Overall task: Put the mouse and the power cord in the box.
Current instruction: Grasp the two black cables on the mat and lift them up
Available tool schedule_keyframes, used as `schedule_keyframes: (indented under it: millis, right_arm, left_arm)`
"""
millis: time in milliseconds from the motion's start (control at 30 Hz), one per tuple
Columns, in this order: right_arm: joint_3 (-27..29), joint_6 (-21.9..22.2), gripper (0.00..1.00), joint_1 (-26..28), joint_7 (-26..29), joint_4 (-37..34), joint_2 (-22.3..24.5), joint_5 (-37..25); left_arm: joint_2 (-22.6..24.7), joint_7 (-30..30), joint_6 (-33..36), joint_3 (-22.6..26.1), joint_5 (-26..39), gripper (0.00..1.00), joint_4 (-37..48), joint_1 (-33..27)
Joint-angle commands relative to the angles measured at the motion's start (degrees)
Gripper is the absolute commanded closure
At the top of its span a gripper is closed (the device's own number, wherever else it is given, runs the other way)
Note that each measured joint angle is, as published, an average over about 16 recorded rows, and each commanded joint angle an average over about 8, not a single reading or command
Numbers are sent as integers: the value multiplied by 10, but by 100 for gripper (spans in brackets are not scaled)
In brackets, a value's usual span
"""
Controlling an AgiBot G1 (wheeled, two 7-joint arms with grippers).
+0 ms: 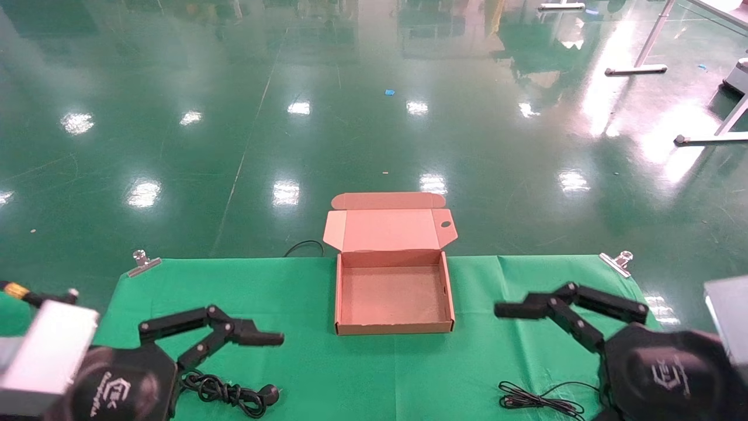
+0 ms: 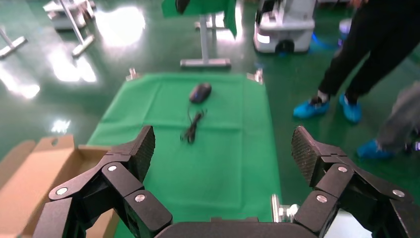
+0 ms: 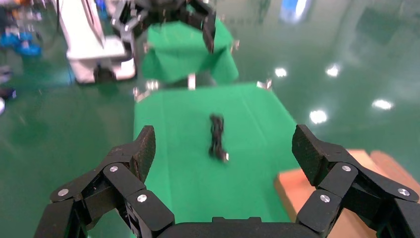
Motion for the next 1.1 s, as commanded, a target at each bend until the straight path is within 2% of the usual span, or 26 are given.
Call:
schedule_keyframes:
  millis: [33,300,533,833,1100]
  right_arm:
    - [-4,-9,0,6,-7,-8,6,-13]
    - [-56,-18,0,44,-52,-52,25,-67]
    - [-131,-19,0,103,-100,-106,15,-144]
    - [-218,-9,0,197,-189,-236,-37,-256]
    - [-264,27,0,265,-279,-370,-105,-358]
  left_arm:
    - [-2,3,5,9,17,0,-1,-10]
    - [13,38,13,79,88,0,48,-67]
    - [49,89,14,160,154,0,114,-128]
    - [118,175,11,247,225,0,260,-199]
    - [175,261,6,300,269,0,395,-242]
